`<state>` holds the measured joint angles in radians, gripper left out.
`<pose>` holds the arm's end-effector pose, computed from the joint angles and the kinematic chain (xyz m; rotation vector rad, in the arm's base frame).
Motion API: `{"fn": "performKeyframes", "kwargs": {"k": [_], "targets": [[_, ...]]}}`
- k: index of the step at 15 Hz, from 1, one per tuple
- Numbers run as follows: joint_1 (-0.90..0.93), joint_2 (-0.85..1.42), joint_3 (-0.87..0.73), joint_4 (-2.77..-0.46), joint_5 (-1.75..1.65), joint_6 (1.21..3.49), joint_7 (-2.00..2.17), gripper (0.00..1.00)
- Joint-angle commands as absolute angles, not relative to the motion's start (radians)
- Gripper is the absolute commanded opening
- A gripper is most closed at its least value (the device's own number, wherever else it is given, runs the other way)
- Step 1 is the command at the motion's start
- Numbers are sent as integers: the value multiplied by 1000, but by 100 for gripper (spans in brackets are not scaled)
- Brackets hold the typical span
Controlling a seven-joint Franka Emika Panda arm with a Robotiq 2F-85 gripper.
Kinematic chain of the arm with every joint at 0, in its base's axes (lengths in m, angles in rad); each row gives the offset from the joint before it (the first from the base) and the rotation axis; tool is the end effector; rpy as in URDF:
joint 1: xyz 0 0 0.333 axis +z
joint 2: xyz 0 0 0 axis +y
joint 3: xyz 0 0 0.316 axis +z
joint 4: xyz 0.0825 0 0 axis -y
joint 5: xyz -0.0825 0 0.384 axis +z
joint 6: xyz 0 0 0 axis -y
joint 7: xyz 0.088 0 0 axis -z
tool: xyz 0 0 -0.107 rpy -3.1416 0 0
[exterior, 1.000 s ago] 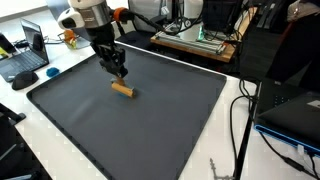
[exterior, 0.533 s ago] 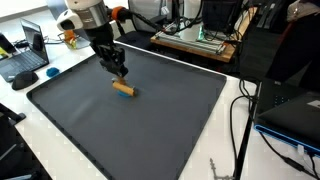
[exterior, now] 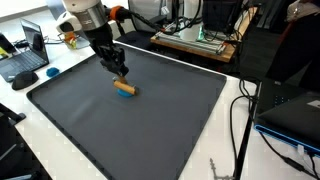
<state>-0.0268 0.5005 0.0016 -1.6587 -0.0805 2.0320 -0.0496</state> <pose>0.6627 -0.0214 0.3090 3.0694 0.0993 -0.1994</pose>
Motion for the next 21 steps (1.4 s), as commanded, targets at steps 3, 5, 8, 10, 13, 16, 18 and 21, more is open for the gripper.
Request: {"fn": "performKeyframes", "kwargs": {"k": [3,5,8,10,13,16,18,21], "targets": [[-40,562,1,-1631,-55,1981,-82,21],[-41,567,1,-1625,-54,1972,-84,21],[-42,573,0,-1618,-52,1961,-87,21],[-43,576,0,-1614,-51,1955,-88,21],[-44,579,-1,-1610,-51,1948,-91,21],[-45,583,-2,-1605,-52,1937,-94,21],[-45,586,-2,-1600,-53,1932,-95,21],[-44,589,-3,-1593,-55,1928,-92,21]]}}
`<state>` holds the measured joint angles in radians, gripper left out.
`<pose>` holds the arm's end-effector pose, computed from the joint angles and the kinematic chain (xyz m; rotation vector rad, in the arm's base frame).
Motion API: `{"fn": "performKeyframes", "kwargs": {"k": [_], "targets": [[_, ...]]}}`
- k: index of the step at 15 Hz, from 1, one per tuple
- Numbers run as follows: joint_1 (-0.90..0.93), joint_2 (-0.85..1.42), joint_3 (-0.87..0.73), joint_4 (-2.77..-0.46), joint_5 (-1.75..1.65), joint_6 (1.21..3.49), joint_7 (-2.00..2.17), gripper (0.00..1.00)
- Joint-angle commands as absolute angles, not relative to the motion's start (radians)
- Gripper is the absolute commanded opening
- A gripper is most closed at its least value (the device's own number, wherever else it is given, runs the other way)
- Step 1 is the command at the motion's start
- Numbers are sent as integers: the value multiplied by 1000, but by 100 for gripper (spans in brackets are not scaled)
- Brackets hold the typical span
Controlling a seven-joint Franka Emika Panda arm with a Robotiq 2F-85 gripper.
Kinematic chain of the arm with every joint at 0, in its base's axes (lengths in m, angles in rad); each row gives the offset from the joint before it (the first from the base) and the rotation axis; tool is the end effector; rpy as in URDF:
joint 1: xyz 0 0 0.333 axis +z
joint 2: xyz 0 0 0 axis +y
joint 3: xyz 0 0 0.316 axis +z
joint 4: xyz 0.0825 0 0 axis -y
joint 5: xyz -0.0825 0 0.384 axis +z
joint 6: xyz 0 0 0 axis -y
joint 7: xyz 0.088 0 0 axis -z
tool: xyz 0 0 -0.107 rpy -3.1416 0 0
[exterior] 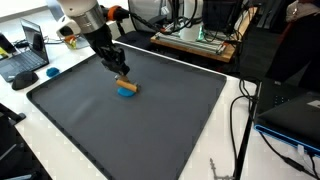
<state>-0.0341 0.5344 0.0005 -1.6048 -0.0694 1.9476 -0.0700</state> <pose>0.6655 -0.0271 0.3041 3.0737 0.1047 -0.3000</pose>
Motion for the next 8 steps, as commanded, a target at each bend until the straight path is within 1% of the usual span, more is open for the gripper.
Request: {"fn": "performKeyframes", "kwargs": {"k": [1,8], "targets": [[-44,588,-2,-1592,-54,1930,-93,21],[-40,573,-4,-1605,-58,2010,-80,21]]}}
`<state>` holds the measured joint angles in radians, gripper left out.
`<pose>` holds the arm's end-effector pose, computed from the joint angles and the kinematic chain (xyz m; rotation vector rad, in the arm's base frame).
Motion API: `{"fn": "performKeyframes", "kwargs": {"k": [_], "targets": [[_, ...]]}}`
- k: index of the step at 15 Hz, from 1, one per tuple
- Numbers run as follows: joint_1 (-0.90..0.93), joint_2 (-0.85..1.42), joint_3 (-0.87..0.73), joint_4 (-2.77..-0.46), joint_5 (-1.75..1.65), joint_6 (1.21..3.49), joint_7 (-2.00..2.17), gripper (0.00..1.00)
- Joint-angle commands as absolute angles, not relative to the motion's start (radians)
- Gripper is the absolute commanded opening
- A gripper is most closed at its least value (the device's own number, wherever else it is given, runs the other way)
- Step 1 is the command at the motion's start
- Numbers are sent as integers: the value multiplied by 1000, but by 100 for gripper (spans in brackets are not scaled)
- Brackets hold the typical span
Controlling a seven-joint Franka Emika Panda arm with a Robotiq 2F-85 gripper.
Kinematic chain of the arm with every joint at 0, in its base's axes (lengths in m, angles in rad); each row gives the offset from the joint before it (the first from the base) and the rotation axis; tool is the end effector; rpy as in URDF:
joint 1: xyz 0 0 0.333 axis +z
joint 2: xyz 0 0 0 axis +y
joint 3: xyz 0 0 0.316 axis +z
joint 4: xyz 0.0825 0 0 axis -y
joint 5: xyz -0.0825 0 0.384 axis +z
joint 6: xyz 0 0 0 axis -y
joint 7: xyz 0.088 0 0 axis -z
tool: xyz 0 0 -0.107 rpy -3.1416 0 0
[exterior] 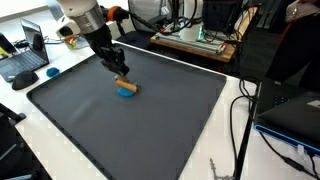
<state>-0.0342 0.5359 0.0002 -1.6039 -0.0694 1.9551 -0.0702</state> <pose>0.6666 -0.0273 0.3040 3.0743 0.1048 -0.2894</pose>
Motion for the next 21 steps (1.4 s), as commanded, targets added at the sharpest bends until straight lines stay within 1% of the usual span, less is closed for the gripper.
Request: {"fn": "performKeyframes", "kwargs": {"k": [1,21], "targets": [[-41,572,-4,-1607,-58,2022,-80,21],[-45,577,1,-1620,-52,2150,-91,21]]}}
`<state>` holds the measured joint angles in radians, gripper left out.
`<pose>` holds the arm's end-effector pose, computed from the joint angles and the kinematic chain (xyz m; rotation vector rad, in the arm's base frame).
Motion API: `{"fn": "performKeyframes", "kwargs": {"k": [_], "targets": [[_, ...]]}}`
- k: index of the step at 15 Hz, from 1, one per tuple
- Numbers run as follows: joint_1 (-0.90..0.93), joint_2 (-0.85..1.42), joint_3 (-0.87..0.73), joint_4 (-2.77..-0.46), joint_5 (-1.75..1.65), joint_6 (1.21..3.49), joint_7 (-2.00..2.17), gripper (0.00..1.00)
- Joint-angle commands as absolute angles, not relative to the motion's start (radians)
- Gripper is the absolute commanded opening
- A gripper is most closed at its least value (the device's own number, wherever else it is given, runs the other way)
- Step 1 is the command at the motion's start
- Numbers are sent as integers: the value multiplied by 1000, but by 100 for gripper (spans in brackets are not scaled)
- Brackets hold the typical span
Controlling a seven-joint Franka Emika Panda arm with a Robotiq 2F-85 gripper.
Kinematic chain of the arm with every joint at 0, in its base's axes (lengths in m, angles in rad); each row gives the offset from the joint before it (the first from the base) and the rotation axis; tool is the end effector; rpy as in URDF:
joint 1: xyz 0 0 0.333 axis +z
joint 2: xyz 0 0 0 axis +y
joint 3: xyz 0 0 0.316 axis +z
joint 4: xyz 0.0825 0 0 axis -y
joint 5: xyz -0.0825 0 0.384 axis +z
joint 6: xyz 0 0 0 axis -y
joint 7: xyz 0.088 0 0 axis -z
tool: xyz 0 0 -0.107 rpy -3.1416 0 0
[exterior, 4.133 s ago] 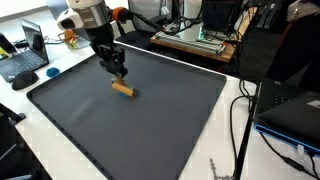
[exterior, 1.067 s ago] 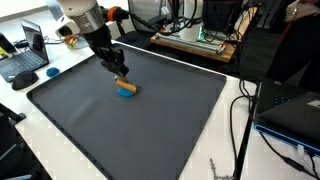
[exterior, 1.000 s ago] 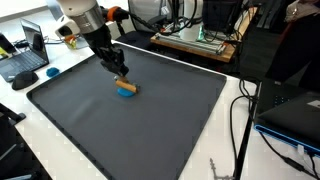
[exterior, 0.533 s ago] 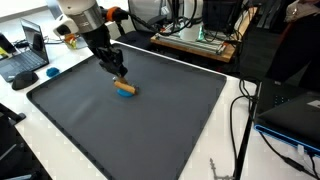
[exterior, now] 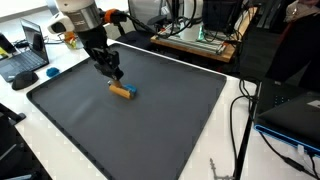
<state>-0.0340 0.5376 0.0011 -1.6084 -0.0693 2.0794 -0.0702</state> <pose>0.6800 -0.0260 0.3100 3.0824 0.1125 -0.1073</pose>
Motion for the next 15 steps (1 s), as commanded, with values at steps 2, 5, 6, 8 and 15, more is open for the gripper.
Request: {"fn": "performKeyframes", "kwargs": {"k": [2,5,6,8,15], "targets": [[-45,589,2,-1621,-51,2181,-92,21],[-46,589,1,-1624,-47,2201,-96,21],[-45,585,1,-1627,-48,2206,-96,21],[-43,557,2,-1648,-49,2237,-94,21],[-30,446,-5,-1756,-63,2268,-73,21]]}}
